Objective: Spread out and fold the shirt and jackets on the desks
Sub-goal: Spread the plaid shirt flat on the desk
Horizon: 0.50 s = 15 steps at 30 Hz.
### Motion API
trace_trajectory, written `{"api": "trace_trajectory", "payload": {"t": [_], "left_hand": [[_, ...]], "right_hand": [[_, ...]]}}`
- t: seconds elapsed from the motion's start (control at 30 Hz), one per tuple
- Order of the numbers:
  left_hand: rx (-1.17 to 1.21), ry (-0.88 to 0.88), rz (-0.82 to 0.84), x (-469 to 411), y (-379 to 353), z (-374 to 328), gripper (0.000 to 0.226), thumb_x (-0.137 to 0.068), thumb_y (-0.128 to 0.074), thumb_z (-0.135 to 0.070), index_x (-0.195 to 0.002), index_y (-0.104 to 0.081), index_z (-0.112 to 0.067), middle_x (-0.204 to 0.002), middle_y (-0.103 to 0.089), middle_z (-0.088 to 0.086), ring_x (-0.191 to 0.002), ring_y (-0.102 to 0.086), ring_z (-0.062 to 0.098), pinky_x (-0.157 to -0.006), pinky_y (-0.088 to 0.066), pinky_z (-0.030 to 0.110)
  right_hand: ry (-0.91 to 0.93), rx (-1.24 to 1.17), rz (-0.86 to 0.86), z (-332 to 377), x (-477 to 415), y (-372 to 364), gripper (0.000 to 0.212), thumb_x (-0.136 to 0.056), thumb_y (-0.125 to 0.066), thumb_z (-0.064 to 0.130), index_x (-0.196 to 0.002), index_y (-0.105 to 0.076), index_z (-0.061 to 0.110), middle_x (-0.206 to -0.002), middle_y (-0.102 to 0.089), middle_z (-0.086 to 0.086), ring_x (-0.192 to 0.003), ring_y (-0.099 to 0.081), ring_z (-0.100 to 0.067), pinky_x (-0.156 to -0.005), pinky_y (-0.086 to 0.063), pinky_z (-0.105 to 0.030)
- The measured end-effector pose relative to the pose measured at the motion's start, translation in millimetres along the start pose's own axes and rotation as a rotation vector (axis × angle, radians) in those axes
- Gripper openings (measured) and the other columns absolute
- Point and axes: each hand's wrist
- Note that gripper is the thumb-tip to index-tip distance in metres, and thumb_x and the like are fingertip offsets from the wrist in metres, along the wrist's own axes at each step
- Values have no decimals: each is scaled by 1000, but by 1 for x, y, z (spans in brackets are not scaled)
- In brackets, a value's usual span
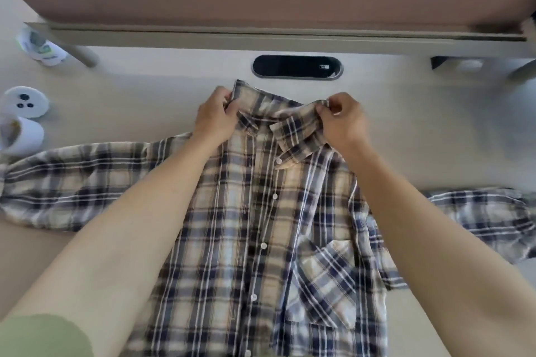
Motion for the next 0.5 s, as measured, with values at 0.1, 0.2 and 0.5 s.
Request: {"api": "trace_trajectory", "payload": {"t": [0.1, 0.2, 0.5], "left_hand": [[105, 50, -76, -10, 1, 1, 24, -104, -47, -35, -111, -51, -13, -94, -58, 0, -88, -60, 26, -69, -43, 33], [-36, 124, -49, -18, -6, -1, 29, -100, -50, -44, -114, -52, -19, -108, -60, 4, -107, -57, 31, -88, -47, 41], [-403, -332, -81, 45, -35, 21, 34, -97, -52, -43, -93, -53, -9, -82, -55, 5, -72, -52, 23, -60, -49, 36]], "right_hand": [[1, 112, -36, 6, -16, -11, 13, -99, -58, 30, -102, -58, 18, -90, -61, 3, -80, -58, -16, -66, -45, -26], [-10, 405, -13, -1, -20, -26, 19, -99, -55, 27, -113, -56, 14, -108, -59, -9, -98, -58, -27, -80, -46, -34], [137, 765, 195, 19, 60, -77, 36, -103, -40, 46, -117, -48, 14, -103, -55, -3, -97, -61, -26, -67, -41, -35]]}}
Point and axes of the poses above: each hand's wrist, its own x-axis away from the middle knuckle, its own y-axis out of the back of the hand, z = x × y
